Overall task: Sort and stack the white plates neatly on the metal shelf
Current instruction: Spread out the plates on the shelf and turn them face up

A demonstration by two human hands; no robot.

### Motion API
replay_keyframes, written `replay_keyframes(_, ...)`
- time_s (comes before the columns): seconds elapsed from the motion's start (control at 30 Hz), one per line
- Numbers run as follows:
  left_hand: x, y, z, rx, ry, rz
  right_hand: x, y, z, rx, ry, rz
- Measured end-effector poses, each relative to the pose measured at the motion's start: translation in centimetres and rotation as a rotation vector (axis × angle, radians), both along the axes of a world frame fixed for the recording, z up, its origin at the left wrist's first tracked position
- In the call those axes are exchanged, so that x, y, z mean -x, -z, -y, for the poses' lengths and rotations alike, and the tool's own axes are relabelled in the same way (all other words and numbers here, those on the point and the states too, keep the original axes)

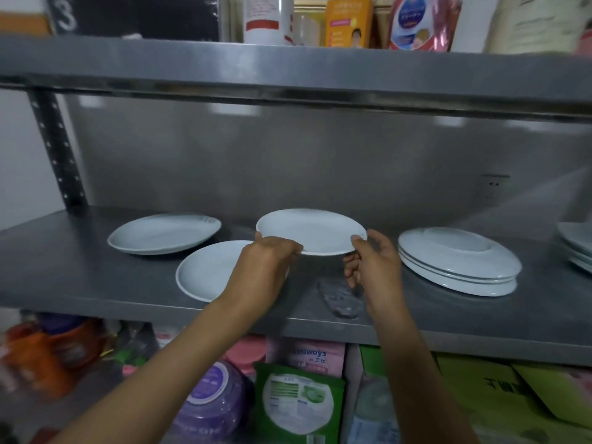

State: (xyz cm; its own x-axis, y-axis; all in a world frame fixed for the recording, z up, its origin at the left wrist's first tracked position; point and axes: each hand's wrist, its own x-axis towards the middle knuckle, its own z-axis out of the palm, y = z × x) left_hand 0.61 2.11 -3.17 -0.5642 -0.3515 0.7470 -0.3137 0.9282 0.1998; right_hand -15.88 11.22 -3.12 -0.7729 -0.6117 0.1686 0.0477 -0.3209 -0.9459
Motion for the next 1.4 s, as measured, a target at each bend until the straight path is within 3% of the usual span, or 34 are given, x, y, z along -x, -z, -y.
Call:
replay_keyframes(0.23,-4.9,0.6,2.0,0.026,0.055,-0.065,-4.9,-0.4,1.6,-0.114,-0.022,-0.01)
replay_keyframes(0.63,-12.0,0.3,5.3,-0.316,-0.028,-0.172,-10.2,0.3,3.7,-0.198,-0.006,-0.006)
replay_keyframes(0.87,-13.0,1.5,6.8,-0.362,-0.017,-0.155,-11.4,2.1,4.5,-0.246,0.086,-0.03)
replay_keyframes(1.17,-12.5,2.3,7.2,-0.258,-0.008,-0.027,-12.0,3.6,4.6,-0.258,0.123,-0.146)
replay_keyframes(1.4,-9.9,2.3,5.2,-0.153,-0.003,0.039,-9.3,4.3,4.6,-0.436,0.134,-0.252)
